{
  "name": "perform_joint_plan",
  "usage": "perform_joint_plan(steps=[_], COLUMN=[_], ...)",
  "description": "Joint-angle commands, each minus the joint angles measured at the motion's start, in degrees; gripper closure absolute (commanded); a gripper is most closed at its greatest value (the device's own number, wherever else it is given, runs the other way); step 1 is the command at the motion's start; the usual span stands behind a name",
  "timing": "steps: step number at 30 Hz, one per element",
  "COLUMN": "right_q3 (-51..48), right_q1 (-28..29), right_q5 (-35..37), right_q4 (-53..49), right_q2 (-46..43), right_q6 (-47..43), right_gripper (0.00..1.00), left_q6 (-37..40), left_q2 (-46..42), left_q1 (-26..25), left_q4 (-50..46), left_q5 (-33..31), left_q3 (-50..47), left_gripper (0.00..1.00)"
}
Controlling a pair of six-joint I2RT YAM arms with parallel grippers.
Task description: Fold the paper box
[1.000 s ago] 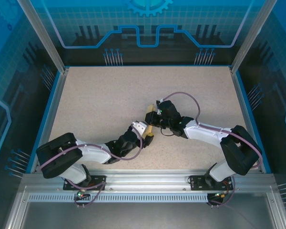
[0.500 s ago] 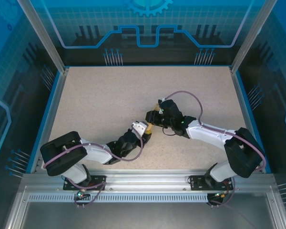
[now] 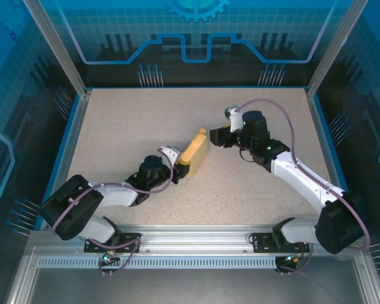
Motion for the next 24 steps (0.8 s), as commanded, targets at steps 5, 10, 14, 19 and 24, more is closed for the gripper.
perform_joint_plan(steps=[5,10,14,19,24], right_q3=[5.1,6.4,8.7,14.5,16.9], right_q1=[-5.3,-5.8,-6.6,-6.1,-5.3], right_q5=[-14.5,-18.0,-21.0,-23.2,-22.5], right_q4=[-2.0,-6.2,-8.3,-14.4,-18.1], right_q2=[8.1,9.4,11.7,16.7,18.8], right_q6=[-27.0,-37.7,-40.1,-43.3,-45.4], right_gripper=[0.42,0.42,0.41,0.44,0.52], left_q6=[9.5,11.8,12.1,12.0,11.7], left_q2=[-7.3,-9.7,-9.8,-9.5,-9.2], left_q1=[4.3,8.1,9.2,9.6,9.6], left_q4=[-13.1,-18.7,-20.1,-20.2,-19.8], left_q5=[16.1,20.1,22.1,23.1,23.2], left_q3=[6.0,7.6,8.3,8.3,8.5], left_gripper=[0.66,0.66,0.66,0.66,0.66])
